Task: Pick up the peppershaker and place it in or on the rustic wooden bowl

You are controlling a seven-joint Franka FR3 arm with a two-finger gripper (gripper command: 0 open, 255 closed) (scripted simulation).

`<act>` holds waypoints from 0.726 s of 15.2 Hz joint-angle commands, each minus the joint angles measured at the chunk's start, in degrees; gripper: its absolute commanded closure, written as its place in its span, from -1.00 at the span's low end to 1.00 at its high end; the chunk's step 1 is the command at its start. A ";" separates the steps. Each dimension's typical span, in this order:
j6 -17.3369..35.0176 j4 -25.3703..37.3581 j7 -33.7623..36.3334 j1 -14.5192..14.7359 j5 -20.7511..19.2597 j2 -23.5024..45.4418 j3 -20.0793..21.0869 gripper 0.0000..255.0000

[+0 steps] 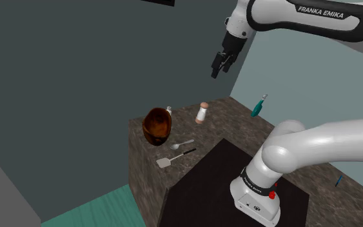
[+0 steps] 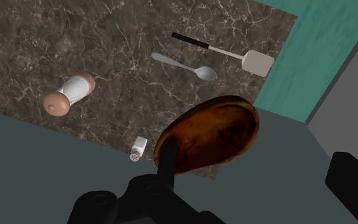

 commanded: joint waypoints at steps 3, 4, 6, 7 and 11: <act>3.01 -1.50 -1.86 -0.61 -0.99 1.44 -2.13 -1.00; 4.53 -2.14 -2.79 -0.91 -1.46 2.29 -3.21 -1.00; 7.61 -3.20 -4.66 -1.49 -2.34 4.24 -5.36 -1.00; 9.17 -3.62 -5.60 -1.75 -2.75 5.34 -6.45 -1.00; 15.43 -4.52 -9.44 -2.65 -3.97 10.57 -10.84 -1.00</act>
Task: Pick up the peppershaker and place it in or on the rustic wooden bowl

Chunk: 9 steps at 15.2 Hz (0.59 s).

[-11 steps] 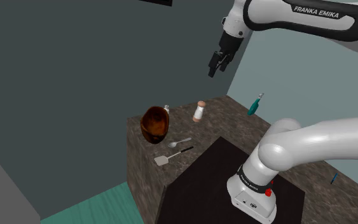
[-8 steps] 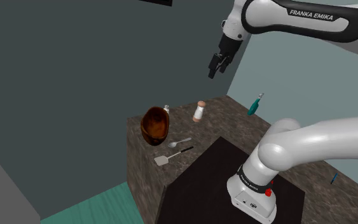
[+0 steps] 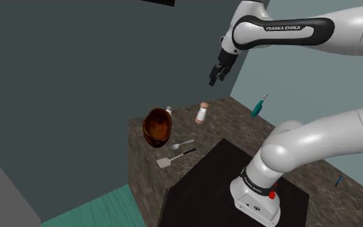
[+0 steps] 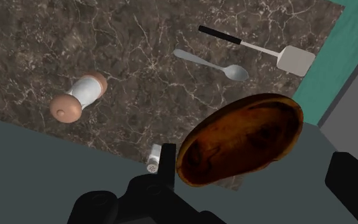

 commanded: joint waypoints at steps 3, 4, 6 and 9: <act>6.23 -0.03 -3.98 -0.57 -0.60 6.01 -4.34 -1.00; 7.75 0.18 -5.05 -0.62 -0.57 7.73 -5.47 -1.00; 10.74 0.81 -7.32 -0.63 -0.23 11.36 -7.71 -1.00; 15.00 2.33 -11.12 -0.37 1.16 17.27 -11.05 -1.00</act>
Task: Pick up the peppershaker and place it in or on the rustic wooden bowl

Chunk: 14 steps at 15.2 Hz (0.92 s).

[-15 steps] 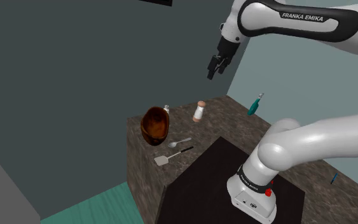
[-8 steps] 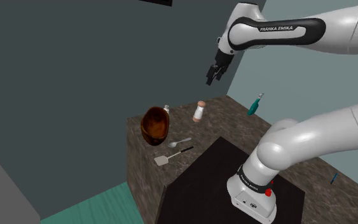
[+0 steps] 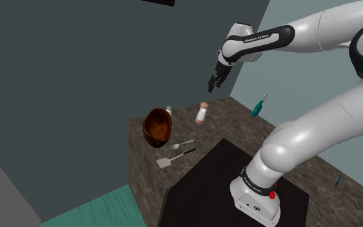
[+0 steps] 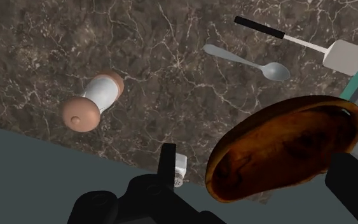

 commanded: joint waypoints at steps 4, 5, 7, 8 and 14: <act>6.36 3.93 -7.42 0.82 4.58 10.94 -5.19 -1.00; 7.45 4.89 -9.21 0.96 6.03 13.27 -6.12 -1.00; 9.36 7.05 -13.09 1.03 9.50 18.11 -7.68 -1.00; 10.16 8.26 -15.16 0.91 11.48 20.60 -8.26 -1.00; 12.59 17.25 -27.30 -3.05 24.14 35.76 -8.05 -1.00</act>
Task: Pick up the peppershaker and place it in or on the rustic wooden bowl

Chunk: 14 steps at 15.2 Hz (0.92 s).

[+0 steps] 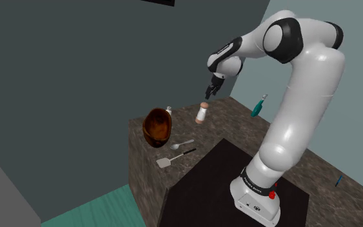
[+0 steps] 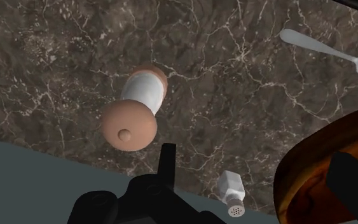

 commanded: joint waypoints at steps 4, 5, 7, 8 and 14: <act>0.18 8.86 -7.58 -5.55 8.18 11.72 2.74 -1.00; 0.02 10.92 -8.68 -6.81 9.37 14.02 3.42 -1.00; -0.46 15.26 -10.50 -9.31 11.33 18.58 4.77 -1.00; -0.77 17.55 -11.25 -10.51 12.15 20.86 5.39 -1.00; -1.30 25.91 -13.23 -14.62 14.60 29.43 7.74 -1.00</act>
